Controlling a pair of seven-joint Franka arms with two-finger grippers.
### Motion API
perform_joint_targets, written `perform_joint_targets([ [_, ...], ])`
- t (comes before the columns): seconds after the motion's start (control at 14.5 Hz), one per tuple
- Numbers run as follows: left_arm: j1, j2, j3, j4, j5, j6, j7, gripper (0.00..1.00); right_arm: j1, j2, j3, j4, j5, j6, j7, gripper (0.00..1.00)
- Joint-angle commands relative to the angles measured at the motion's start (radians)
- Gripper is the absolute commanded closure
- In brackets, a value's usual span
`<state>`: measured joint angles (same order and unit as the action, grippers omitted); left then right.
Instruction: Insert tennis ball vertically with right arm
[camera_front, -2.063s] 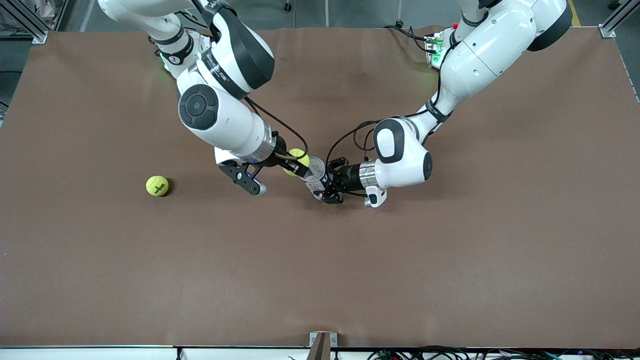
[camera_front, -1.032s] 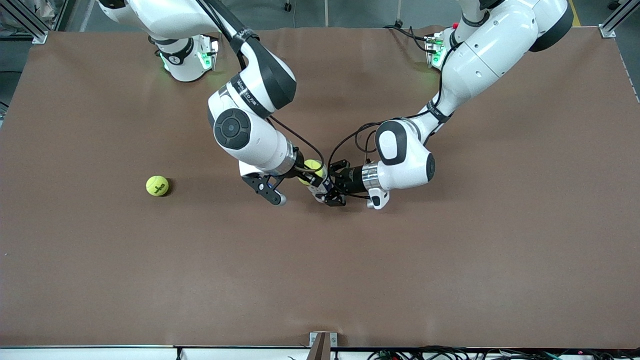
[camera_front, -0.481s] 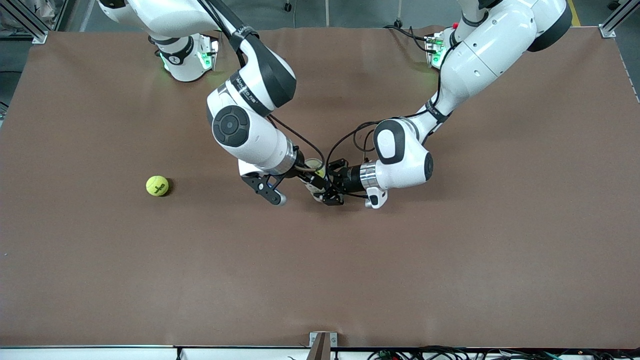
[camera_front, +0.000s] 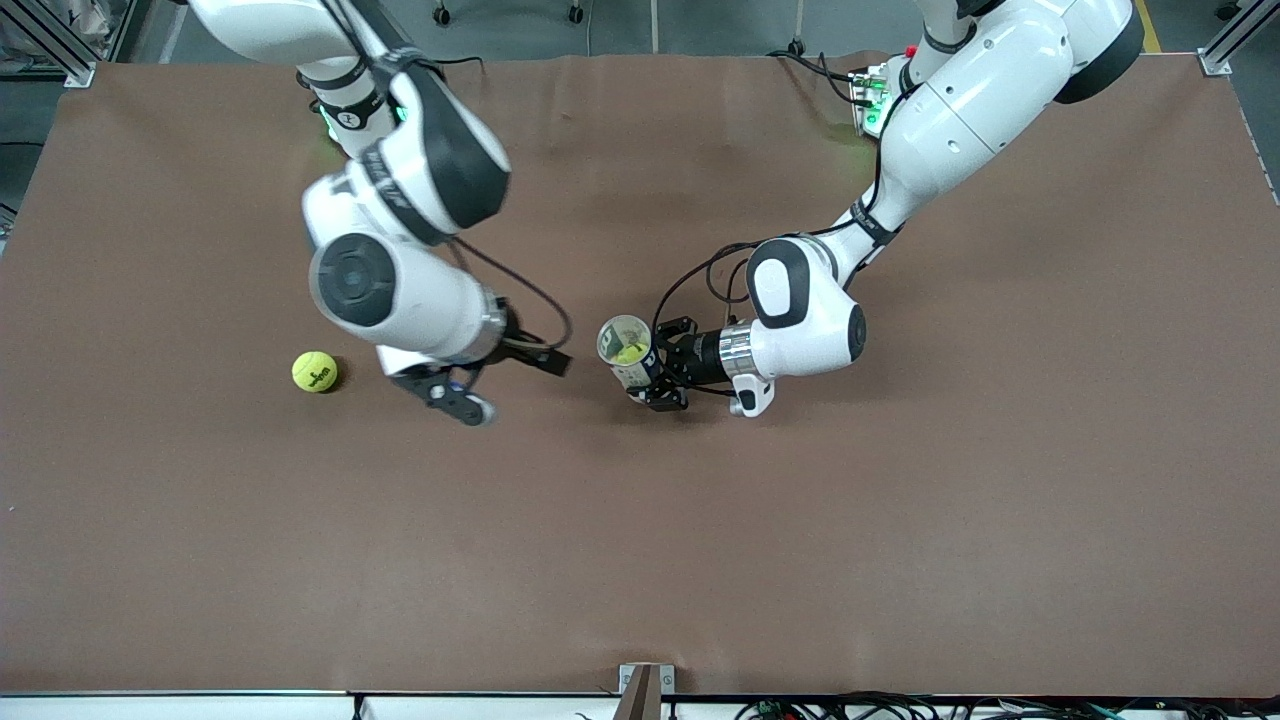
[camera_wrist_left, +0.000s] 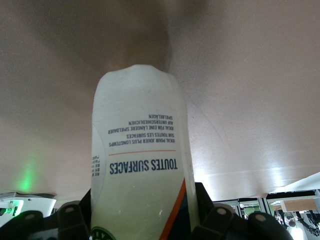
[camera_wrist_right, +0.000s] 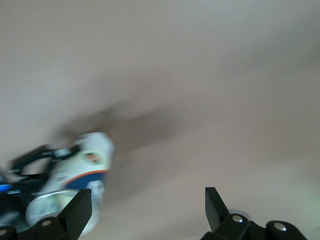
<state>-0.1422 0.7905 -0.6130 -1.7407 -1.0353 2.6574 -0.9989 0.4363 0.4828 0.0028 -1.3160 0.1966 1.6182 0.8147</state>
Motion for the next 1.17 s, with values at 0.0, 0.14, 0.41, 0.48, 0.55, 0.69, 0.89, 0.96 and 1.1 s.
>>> perform_joint_targets([
  [0.0, -0.007, 0.001, -0.007, 0.006, -0.028, 0.015, 0.031, 0.24, -0.074, -0.049, 0.014, -0.06, -0.126, -0.099, -0.199, 0.0],
  [0.14, -0.008, 0.001, -0.007, 0.006, -0.028, 0.027, 0.028, 0.24, -0.173, -0.096, 0.016, -0.141, -0.138, -0.095, -0.37, 0.0],
  [0.41, -0.014, 0.001, -0.007, 0.006, -0.028, 0.033, 0.023, 0.24, -0.373, -0.167, 0.014, -0.322, -0.141, -0.008, -0.716, 0.0],
  [0.48, -0.014, 0.001, -0.007, 0.006, -0.028, 0.033, 0.022, 0.24, -0.408, -0.203, 0.014, -0.41, -0.143, 0.061, -0.791, 0.0],
  [0.55, -0.014, 0.001, -0.007, 0.006, -0.028, 0.033, 0.022, 0.24, -0.425, -0.234, 0.014, -0.484, -0.143, 0.118, -0.824, 0.0],
  [0.69, -0.014, 0.001, -0.007, 0.006, -0.028, 0.033, 0.022, 0.24, -0.429, -0.262, 0.014, -0.598, -0.17, 0.223, -0.827, 0.0],
  [0.89, -0.014, 0.001, -0.007, 0.006, -0.028, 0.032, 0.02, 0.24, -0.439, -0.283, 0.014, -0.722, -0.217, 0.359, -0.831, 0.0],
  [0.96, -0.014, 0.001, -0.007, 0.006, -0.028, 0.033, 0.02, 0.24, -0.455, -0.279, 0.014, -0.733, -0.217, 0.373, -0.851, 0.0],
  [1.1, -0.014, 0.001, -0.007, 0.006, -0.028, 0.033, 0.026, 0.23, -0.491, -0.274, 0.014, -0.768, -0.217, 0.429, -0.92, 0.0],
])
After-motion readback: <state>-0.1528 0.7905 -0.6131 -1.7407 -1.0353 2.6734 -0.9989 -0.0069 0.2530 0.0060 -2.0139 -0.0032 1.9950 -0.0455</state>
